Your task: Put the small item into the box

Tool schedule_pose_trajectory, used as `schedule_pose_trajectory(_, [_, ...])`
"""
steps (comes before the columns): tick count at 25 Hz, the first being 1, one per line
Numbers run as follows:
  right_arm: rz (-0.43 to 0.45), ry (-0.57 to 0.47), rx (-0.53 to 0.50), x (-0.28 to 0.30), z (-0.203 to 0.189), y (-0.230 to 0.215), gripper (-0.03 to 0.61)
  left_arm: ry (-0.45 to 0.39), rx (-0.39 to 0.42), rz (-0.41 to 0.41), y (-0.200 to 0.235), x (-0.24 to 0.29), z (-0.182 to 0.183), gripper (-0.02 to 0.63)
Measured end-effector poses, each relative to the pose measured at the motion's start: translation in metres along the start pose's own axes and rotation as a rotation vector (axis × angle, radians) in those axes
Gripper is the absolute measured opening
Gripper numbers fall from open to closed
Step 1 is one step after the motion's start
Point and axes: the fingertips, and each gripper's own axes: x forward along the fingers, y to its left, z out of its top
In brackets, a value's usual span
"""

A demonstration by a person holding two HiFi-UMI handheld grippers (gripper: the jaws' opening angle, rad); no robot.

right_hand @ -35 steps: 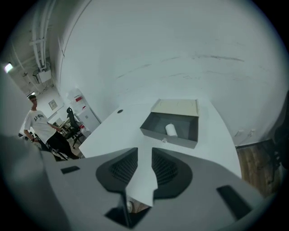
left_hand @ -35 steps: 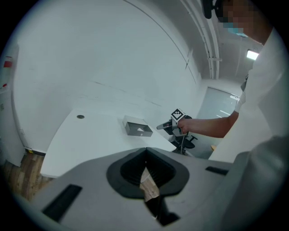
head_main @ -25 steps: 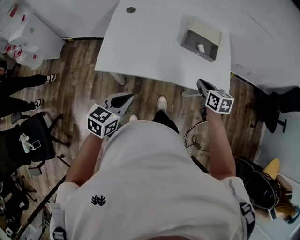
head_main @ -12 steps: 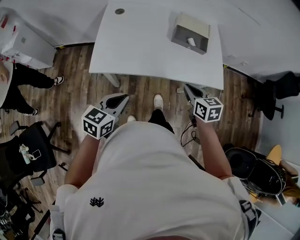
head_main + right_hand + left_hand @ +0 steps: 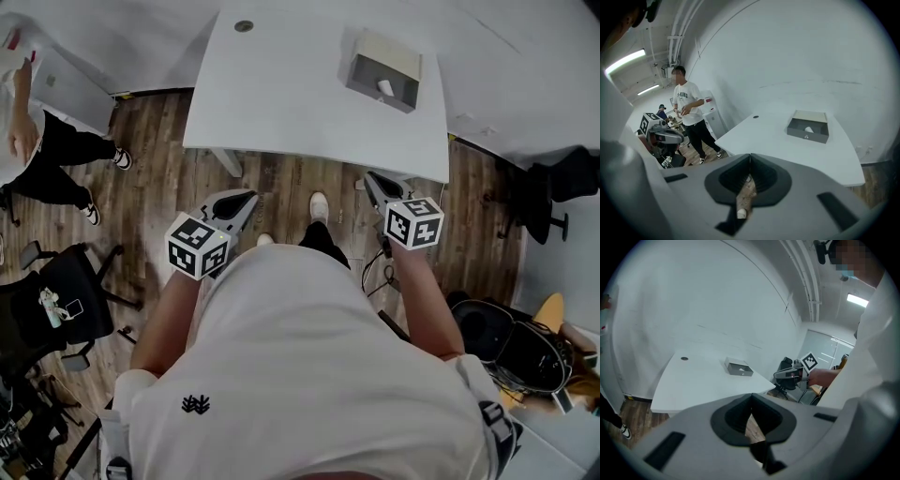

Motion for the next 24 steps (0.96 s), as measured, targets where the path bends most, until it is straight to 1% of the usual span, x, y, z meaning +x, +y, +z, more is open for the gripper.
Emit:
schedule_pose_trajectory(5, [0.011,0.009,-0.034,0.005,0.002,0.008,0.008,-0.003,-0.005,0.007,0.003,-0.003,-0.001,0.008])
schedule_pose_trajectory(15, [0.026,0.015,-0.039,0.01,0.004,0.014,0.008,0.004,-0.011,0.009,0.007,-0.005,-0.004,0.008])
schedule_pose_trajectory(24, [0.036,0.029,-0.046,0.016,0.006,0.004,0.008,0.017,-0.024,0.025,0.009,0.0,-0.005,0.008])
